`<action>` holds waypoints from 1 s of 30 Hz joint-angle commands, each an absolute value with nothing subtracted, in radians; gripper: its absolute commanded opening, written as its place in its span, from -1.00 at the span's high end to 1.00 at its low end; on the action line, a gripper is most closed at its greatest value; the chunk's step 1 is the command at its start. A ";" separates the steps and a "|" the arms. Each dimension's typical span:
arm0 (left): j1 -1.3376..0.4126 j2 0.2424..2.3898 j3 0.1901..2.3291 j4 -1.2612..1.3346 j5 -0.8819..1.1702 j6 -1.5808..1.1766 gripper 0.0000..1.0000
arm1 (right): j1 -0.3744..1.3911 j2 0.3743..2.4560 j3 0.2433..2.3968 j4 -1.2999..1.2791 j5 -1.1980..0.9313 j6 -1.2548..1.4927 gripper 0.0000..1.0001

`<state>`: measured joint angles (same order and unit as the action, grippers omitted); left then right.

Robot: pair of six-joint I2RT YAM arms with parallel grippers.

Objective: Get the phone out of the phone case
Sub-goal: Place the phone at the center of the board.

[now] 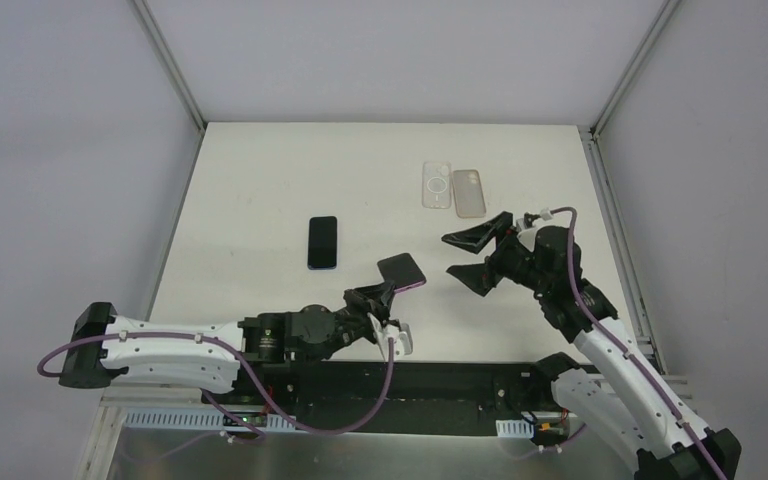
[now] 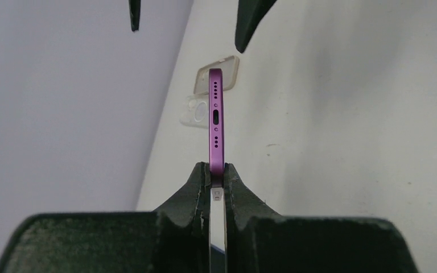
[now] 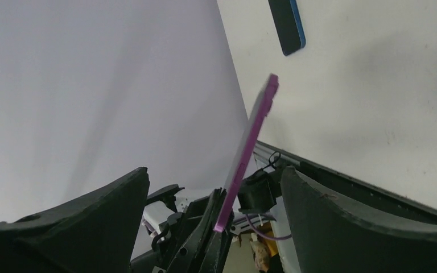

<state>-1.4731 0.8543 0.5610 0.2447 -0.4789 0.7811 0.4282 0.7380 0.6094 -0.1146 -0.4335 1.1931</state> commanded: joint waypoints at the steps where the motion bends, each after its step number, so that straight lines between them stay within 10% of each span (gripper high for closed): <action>1: -1.485 0.917 0.590 0.515 -0.484 1.077 1.00 | 0.456 0.723 0.659 -0.213 -0.551 1.290 -0.75; 30: -1.516 1.073 0.521 0.831 -0.527 1.279 1.00 | 0.562 0.953 0.707 0.146 -0.664 1.405 0.51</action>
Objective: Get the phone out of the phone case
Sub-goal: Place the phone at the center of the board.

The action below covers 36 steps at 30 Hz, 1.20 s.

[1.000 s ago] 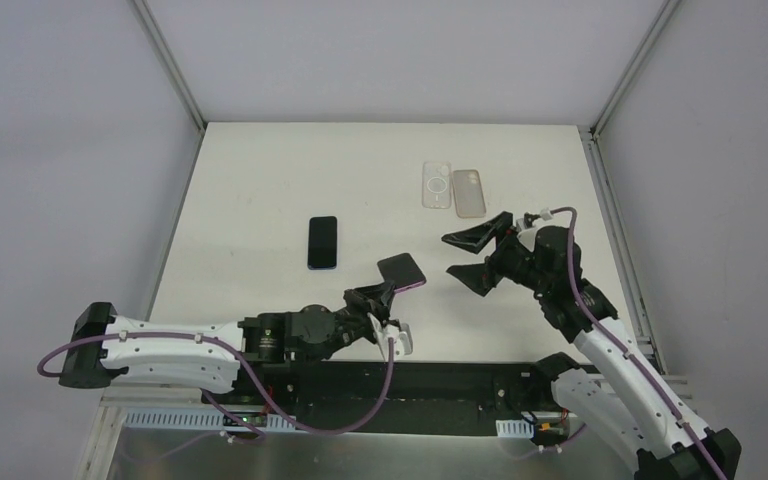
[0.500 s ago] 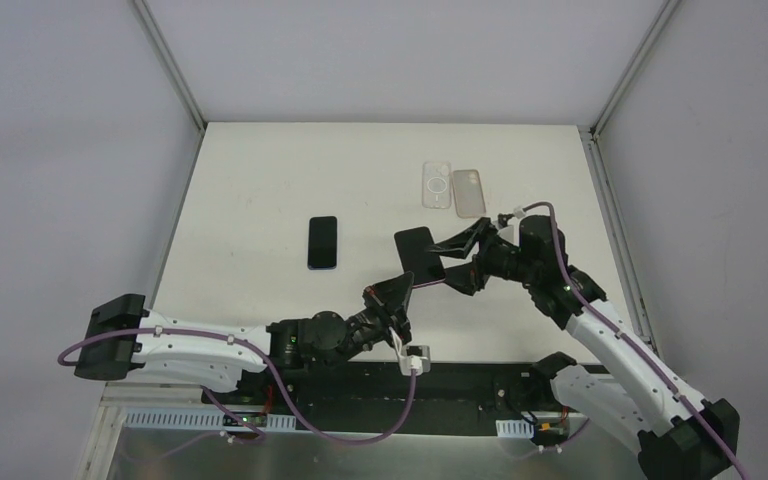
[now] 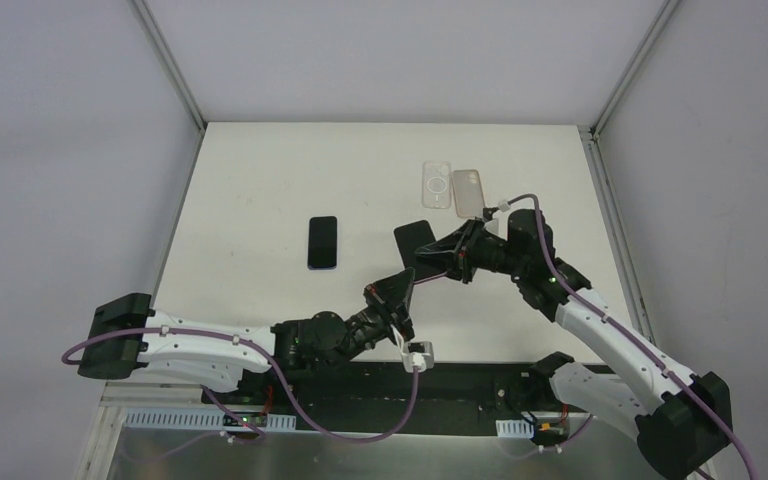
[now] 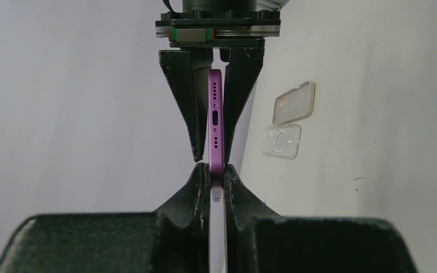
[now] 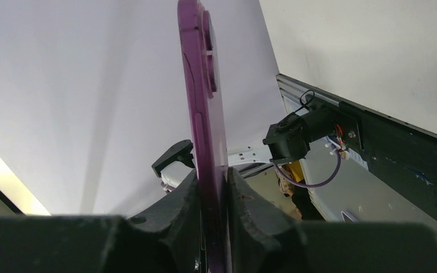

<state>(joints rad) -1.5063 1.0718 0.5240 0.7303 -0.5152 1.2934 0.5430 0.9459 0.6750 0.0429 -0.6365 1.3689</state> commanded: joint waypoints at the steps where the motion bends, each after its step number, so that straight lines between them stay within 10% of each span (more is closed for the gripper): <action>1: -1.516 1.068 0.519 0.831 -0.527 1.273 1.00 | 0.567 0.953 0.709 0.147 -0.666 1.396 0.60; 4: -1.516 1.048 0.516 0.831 -0.524 1.246 1.00 | 0.572 0.946 0.713 0.145 -0.667 1.348 0.99; 18: -1.516 1.026 0.496 0.830 -0.531 1.181 1.00 | 0.581 0.909 0.741 0.095 -0.638 1.217 1.00; 36: -1.510 1.006 0.479 0.830 -0.611 1.038 -0.43 | 0.570 0.778 0.732 0.023 -0.505 1.083 1.00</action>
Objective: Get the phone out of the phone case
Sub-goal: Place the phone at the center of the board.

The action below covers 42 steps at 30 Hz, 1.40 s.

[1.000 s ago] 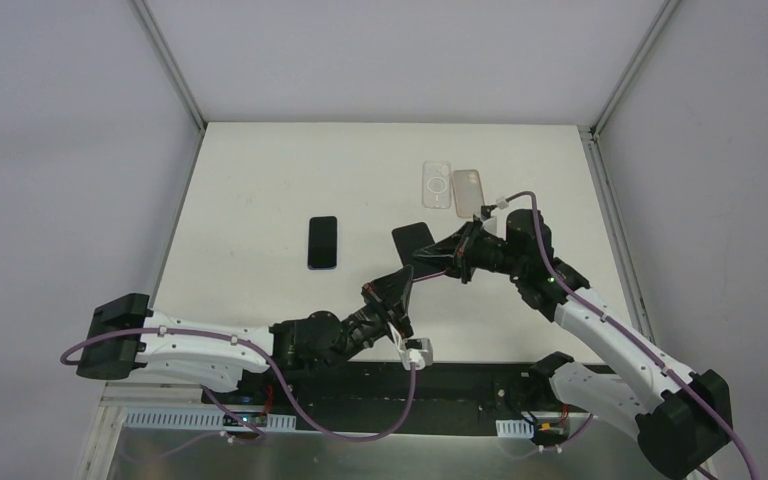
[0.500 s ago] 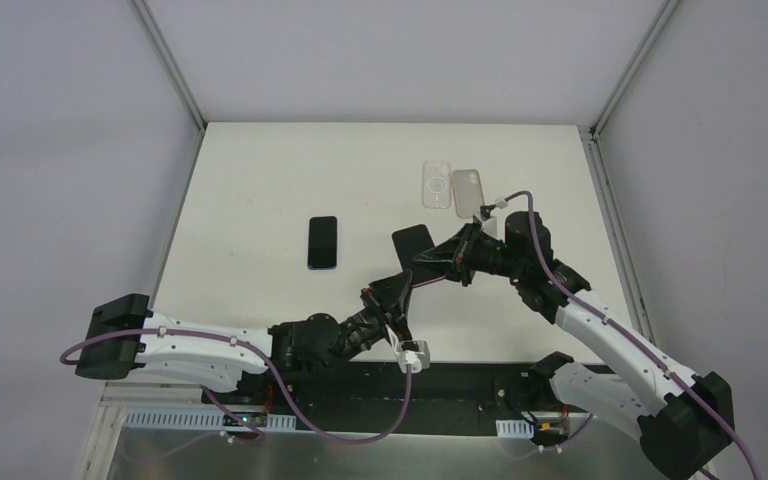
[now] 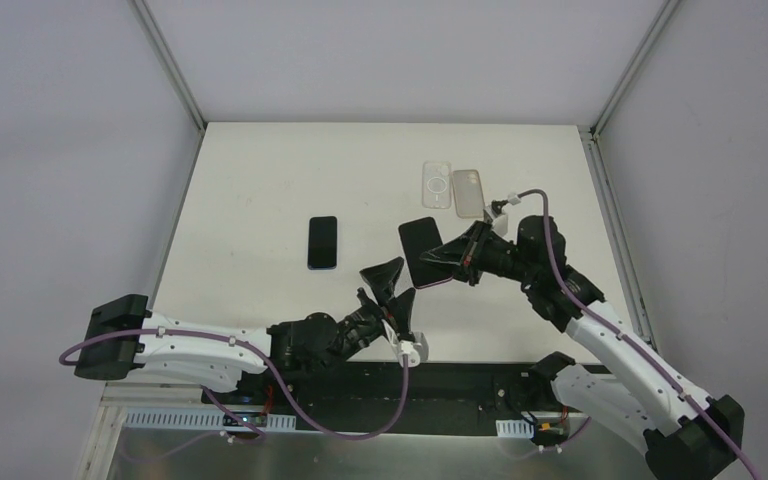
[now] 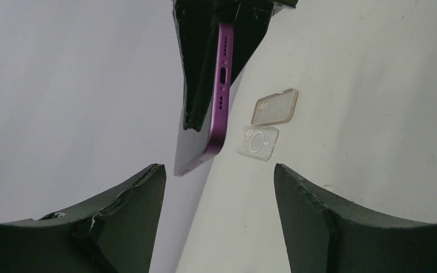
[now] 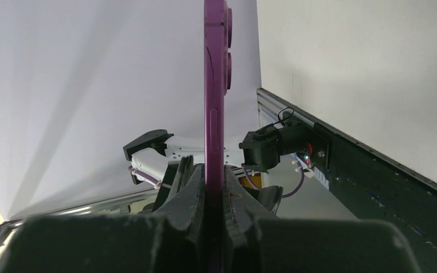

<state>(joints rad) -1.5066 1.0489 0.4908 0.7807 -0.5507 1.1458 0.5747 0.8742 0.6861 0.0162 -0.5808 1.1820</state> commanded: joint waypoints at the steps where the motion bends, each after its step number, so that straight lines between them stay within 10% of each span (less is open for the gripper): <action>1: -1.507 1.000 0.475 0.830 -0.619 1.005 -0.49 | 0.568 0.745 0.736 0.007 -0.472 1.050 1.00; 9: -1.367 0.882 0.444 0.732 -0.579 0.433 -0.70 | 0.561 0.538 0.659 -0.025 -0.287 0.847 1.00; 18: -0.876 0.896 0.643 0.534 0.288 -0.551 -0.72 | 0.578 0.455 0.499 0.223 -0.328 0.750 1.00; 42: -0.870 1.217 0.792 0.865 0.483 -0.896 -0.30 | 0.655 0.450 0.377 0.527 -0.339 0.735 1.00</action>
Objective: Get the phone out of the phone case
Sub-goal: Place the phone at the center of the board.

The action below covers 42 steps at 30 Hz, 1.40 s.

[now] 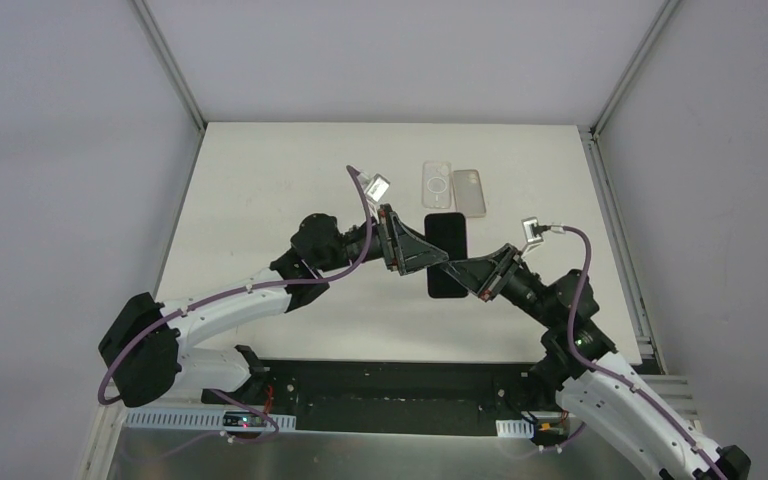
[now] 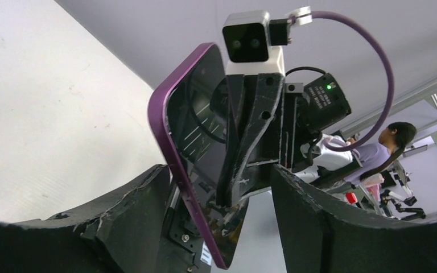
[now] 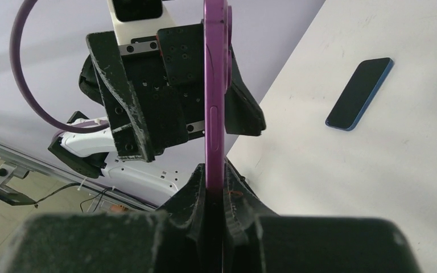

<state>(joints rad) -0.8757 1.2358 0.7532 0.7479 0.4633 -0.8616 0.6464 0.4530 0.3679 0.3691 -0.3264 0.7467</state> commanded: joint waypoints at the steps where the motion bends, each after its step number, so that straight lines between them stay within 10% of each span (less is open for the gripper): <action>1: -0.869 1.215 0.792 0.871 0.480 -0.900 -0.27 | 0.655 0.450 0.374 0.531 -0.339 0.735 1.00; 18: -0.857 1.254 0.798 0.991 0.512 -0.980 1.00 | 0.661 0.501 0.346 0.605 -0.386 0.744 1.00; 26: -0.734 1.195 0.707 0.883 0.497 -0.995 1.00 | 0.661 0.418 0.449 0.106 -0.269 0.654 -0.98; 42: -0.592 1.294 0.896 -0.188 0.172 -0.573 1.00 | 0.652 0.435 0.448 -0.285 0.029 0.665 -0.99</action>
<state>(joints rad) -0.5945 1.2293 0.8036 -0.0364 0.2588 -0.6743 0.6563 0.4046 0.4210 -0.2520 -0.0063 0.6678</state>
